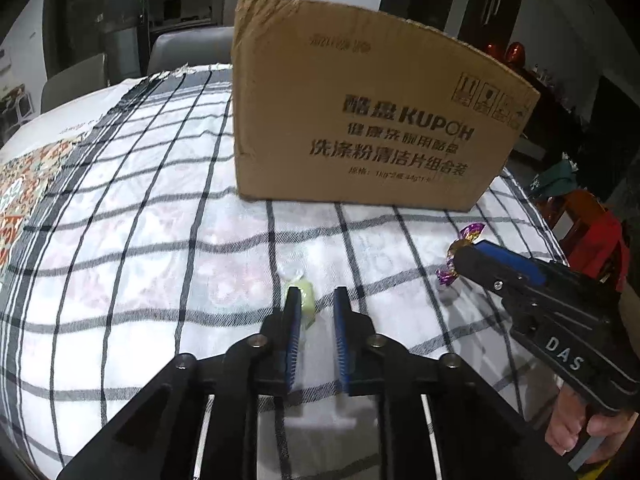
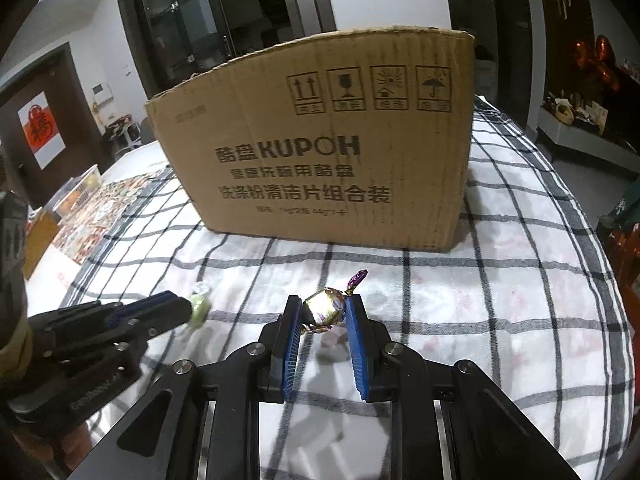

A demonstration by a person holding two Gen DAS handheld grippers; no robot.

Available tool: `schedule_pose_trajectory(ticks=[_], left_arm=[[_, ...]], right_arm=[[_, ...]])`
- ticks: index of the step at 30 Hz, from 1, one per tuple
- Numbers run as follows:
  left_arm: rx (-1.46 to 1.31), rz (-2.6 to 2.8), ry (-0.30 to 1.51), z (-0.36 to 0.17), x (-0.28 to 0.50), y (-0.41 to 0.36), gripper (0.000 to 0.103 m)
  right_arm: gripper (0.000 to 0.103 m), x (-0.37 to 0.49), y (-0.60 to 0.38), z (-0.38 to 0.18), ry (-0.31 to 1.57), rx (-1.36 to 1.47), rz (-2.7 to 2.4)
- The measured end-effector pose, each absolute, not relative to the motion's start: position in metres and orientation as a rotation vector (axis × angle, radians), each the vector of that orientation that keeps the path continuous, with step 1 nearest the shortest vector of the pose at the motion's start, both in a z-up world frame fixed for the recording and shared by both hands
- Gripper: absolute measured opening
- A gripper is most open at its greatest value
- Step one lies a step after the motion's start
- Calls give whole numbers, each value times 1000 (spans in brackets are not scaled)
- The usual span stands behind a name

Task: Organize snacks
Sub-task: 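Grasp the green candy with the left gripper while the right grasps the purple-wrapped candy, then carry both candies into the box and release them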

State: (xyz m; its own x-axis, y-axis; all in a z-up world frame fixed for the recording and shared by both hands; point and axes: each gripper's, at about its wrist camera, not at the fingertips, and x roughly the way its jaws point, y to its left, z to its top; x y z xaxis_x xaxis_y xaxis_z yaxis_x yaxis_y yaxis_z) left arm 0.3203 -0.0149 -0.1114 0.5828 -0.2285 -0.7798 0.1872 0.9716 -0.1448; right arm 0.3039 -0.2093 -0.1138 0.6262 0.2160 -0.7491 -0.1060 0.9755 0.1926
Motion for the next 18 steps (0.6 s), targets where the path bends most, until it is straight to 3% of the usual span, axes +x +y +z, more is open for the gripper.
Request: schedule_pose_trajectory(ticks=[9, 18], left_arm=[[-13, -207, 937, -122, 333, -19, 24], [14, -211, 917, -118, 331, -22, 18]], right_arm=[[24, 306, -202, -114, 880, 134, 219], [24, 304, -201, -108, 872, 134, 220]])
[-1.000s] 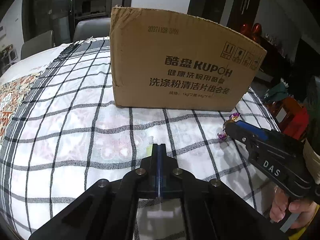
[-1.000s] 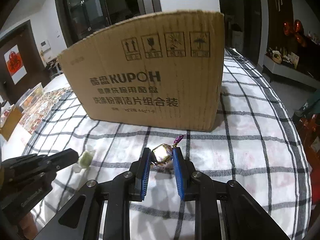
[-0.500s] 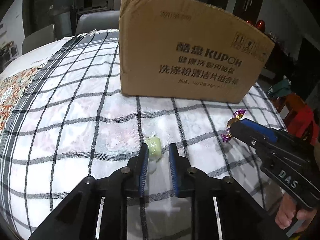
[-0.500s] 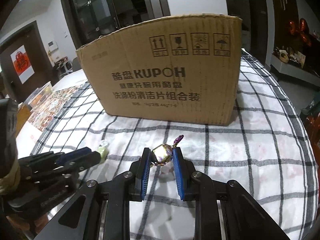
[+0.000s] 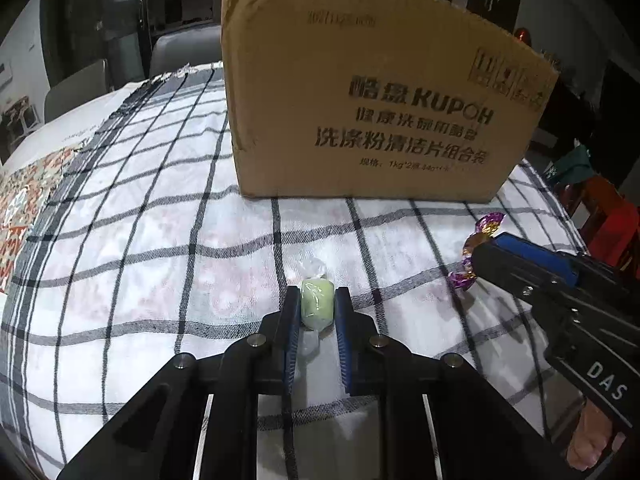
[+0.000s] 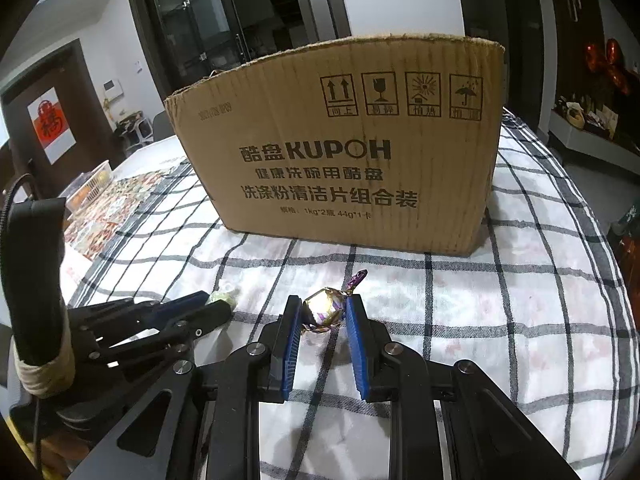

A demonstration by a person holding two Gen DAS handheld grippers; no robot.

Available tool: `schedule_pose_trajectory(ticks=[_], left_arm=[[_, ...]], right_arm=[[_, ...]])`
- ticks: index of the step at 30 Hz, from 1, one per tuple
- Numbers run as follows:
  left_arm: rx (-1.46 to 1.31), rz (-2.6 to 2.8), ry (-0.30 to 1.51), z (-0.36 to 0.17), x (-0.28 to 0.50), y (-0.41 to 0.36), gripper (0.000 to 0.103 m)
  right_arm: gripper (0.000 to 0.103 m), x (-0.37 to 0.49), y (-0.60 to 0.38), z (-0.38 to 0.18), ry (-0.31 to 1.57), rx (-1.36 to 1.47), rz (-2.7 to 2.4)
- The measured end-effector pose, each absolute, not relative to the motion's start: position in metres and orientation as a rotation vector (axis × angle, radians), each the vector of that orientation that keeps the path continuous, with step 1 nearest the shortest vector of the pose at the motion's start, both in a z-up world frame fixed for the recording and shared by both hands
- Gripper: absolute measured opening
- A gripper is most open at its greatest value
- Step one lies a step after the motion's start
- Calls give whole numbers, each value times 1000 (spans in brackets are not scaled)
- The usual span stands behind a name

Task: Organize snacks
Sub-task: 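Carry both candies into the box and release them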

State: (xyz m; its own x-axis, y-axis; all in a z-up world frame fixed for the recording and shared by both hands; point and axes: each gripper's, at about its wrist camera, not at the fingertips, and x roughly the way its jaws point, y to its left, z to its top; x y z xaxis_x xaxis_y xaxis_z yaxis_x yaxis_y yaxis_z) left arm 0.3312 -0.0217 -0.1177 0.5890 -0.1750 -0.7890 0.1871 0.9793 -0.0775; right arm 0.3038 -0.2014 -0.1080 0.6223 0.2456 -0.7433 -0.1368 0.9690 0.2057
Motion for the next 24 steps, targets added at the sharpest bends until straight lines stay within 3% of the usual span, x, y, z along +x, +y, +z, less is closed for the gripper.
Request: schedule_pose_trajectory(ticks=[24], left_arm=[[31, -285, 650, 9, 307, -25, 18]], right_arm=[[24, 289, -218, -13, 653, 151, 188]])
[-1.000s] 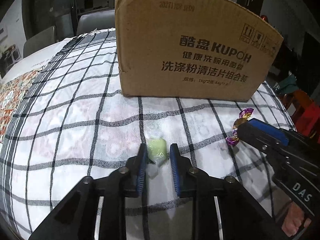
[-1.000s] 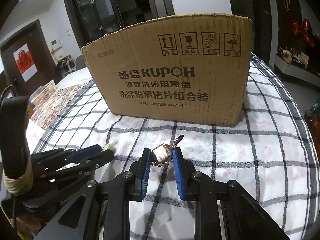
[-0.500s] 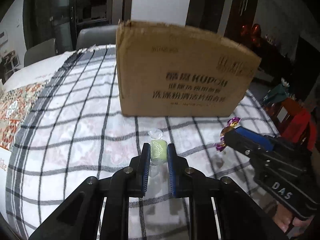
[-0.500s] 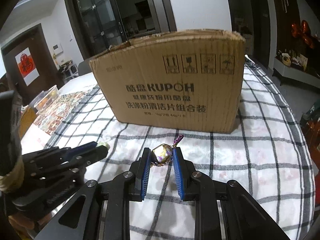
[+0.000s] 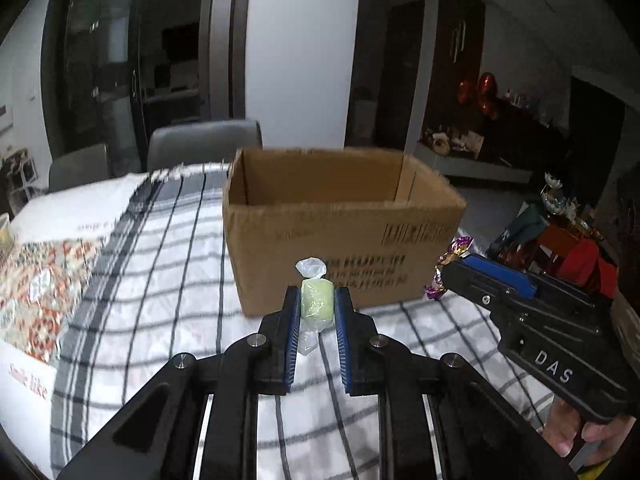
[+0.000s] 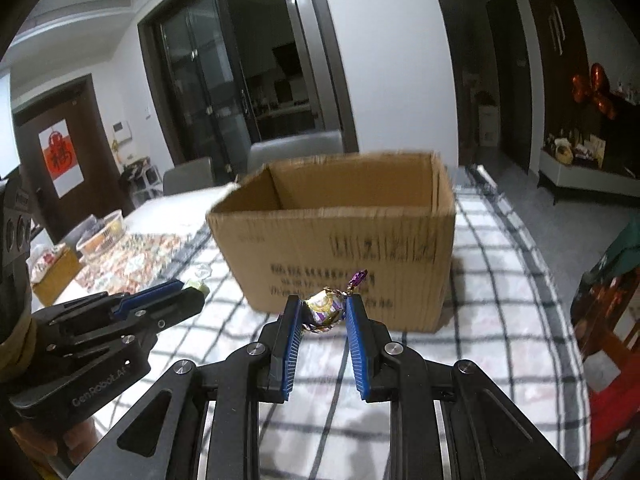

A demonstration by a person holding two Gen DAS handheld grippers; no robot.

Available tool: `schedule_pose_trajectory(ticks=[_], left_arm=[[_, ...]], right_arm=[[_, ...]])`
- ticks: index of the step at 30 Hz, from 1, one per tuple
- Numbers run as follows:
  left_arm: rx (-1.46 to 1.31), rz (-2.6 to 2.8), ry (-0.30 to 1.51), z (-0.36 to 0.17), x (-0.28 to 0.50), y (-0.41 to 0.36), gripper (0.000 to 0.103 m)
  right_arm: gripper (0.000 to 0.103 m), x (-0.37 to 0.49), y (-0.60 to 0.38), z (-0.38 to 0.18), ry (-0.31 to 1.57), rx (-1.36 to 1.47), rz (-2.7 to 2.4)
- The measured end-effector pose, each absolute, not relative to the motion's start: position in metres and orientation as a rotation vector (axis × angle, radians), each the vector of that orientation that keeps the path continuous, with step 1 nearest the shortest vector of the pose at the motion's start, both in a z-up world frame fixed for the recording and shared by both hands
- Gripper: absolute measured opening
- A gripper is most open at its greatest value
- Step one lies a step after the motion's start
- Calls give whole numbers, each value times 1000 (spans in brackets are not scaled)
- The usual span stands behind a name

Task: Organize snacks
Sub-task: 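Carry both candies into the box and release them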

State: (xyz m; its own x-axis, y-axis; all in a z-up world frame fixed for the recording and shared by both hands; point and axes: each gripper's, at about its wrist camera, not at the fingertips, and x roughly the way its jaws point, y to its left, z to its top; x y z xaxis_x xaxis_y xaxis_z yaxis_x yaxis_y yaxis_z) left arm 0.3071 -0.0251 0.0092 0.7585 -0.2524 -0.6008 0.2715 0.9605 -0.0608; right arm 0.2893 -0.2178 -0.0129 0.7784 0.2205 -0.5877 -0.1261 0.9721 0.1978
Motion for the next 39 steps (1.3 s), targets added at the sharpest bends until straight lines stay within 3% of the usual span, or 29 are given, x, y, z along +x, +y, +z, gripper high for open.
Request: schedule_pose_trajectory(ticks=[11, 27, 28, 29, 30, 33, 39], left_arm=[[75, -300, 557, 53, 340, -33, 18], [119, -306, 545, 71, 413, -47, 18], [124, -299, 544, 70, 417, -47, 22], [128, -289, 546, 69, 420, -47, 34], [122, -282, 544, 69, 421, -46, 39], [114, -272, 546, 66, 416, -45, 42], [132, -230, 526, 66, 390, -42, 52]], right_arm=[[24, 319, -223, 28, 557, 95, 157], [24, 383, -230, 46, 536, 37, 119], [25, 385, -231, 45, 537, 34, 113], [25, 388, -231, 44, 539, 32, 106], [29, 390, -232, 43, 545, 29, 96], [38, 388, -236, 41, 544, 25, 76], [43, 366, -240, 43, 546, 34, 70]])
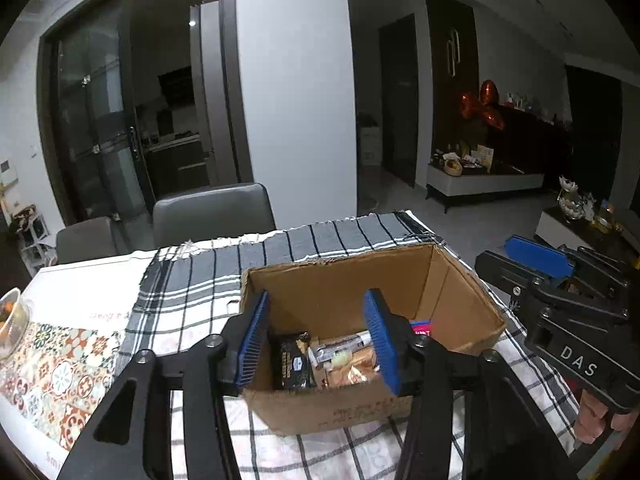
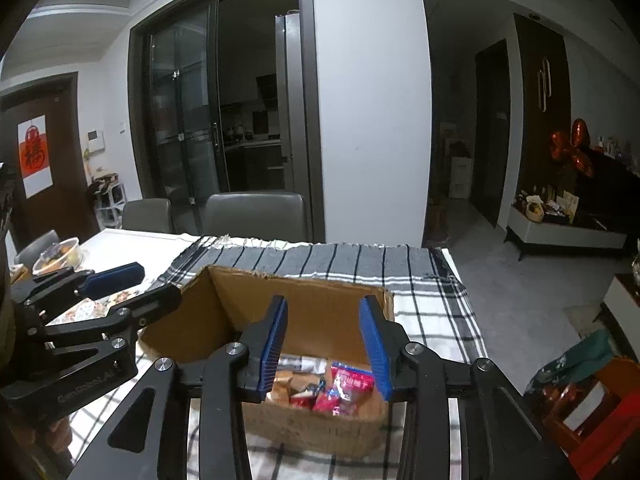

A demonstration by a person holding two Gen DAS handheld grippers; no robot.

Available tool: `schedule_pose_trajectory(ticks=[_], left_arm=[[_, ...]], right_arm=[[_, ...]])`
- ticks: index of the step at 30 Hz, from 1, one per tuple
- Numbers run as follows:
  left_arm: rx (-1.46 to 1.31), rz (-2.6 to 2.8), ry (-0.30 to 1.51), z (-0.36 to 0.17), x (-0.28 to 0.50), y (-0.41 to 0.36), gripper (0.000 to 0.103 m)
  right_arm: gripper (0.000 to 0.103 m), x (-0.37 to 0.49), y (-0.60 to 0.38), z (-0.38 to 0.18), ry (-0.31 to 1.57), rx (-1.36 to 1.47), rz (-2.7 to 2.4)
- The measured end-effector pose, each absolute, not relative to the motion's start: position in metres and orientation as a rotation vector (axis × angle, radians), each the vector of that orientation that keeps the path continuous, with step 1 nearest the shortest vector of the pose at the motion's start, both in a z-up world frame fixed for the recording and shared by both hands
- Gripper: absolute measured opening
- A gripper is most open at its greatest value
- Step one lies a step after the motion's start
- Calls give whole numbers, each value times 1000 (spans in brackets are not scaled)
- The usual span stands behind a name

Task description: Organize snacks

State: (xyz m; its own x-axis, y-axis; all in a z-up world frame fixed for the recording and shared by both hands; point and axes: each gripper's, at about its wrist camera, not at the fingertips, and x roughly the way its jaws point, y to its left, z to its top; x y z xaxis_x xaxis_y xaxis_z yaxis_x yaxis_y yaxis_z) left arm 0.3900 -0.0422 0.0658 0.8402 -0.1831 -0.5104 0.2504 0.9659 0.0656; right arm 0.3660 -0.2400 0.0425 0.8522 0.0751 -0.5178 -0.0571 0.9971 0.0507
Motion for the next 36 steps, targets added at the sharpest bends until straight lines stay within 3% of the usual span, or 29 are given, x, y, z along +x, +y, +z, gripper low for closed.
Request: schedule_pose_trajectory(ticks=[1, 7, 10, 20, 23, 36], left_arm=[[129, -224, 520, 67, 383, -41, 53], [132, -200, 472, 75, 336, -34, 63], [136, -190, 455, 79, 310, -30, 70], [119, -144, 400, 83, 233, -18, 98], [123, -135, 401, 80, 217, -17, 101], [78, -139, 413, 73, 169, -11, 103]], right_arm=[[48, 361, -241, 43, 546, 37, 64], [50, 319, -241, 47, 535, 70, 55], [58, 297, -242, 52, 529, 76, 37], [72, 218, -235, 63, 529, 47, 12], [76, 199, -230, 63, 534, 45, 14], [76, 148, -231, 67, 517, 87, 4]])
